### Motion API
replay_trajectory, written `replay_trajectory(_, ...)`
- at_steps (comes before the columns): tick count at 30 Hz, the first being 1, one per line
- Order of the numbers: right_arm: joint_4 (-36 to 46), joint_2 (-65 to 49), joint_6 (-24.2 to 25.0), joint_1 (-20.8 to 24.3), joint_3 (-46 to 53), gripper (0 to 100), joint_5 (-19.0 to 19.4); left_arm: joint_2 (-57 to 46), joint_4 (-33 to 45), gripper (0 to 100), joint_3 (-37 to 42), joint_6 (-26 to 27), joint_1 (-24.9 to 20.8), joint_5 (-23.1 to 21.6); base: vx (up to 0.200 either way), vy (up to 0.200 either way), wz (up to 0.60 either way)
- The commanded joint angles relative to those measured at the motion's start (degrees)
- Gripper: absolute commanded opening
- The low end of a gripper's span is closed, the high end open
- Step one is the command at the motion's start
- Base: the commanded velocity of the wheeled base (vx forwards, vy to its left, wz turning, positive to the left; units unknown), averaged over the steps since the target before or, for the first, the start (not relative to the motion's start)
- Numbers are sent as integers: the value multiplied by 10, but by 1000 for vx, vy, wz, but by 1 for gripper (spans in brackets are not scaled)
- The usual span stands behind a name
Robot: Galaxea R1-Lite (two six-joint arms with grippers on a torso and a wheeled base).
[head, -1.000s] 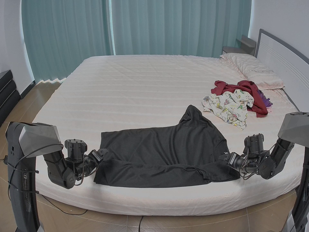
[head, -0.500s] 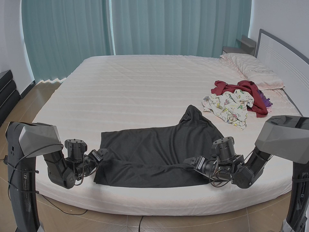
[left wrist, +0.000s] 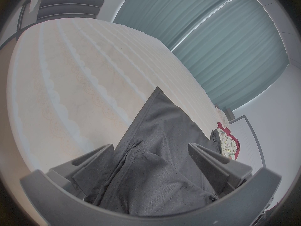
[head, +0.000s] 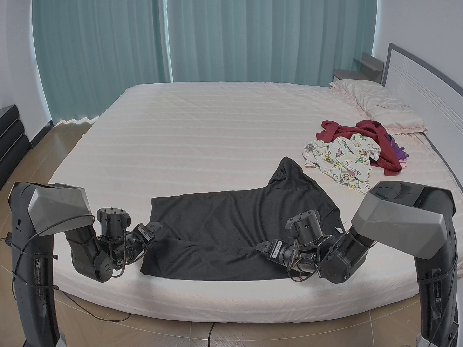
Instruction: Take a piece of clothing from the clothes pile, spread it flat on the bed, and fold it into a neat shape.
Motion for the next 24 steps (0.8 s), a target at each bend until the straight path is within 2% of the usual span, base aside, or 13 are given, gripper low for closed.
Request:
replay_trajectory(1,2,39,-24,-2,-35,100,-3,1,0,100,-1,0,0,0,0,0,0)
replay_trajectory(8,34,62,-35,-13,-114,100,-3,1,0,100,-1,0,0,0,0,0,0)
replay_trajectory(15,36,62,-37,-12,-124,100,-4,1,0,100,-2,0,1,0,0,0,0)
replay_trajectory(19,11,79,-57,-13,-138,100,-49,1,0,100,-2,0,0,0,0,0,0)
replay_trajectory(24,-16,77,-67,-12,-132,100,-56,1,0,100,-1,0,0,0,0,0,0)
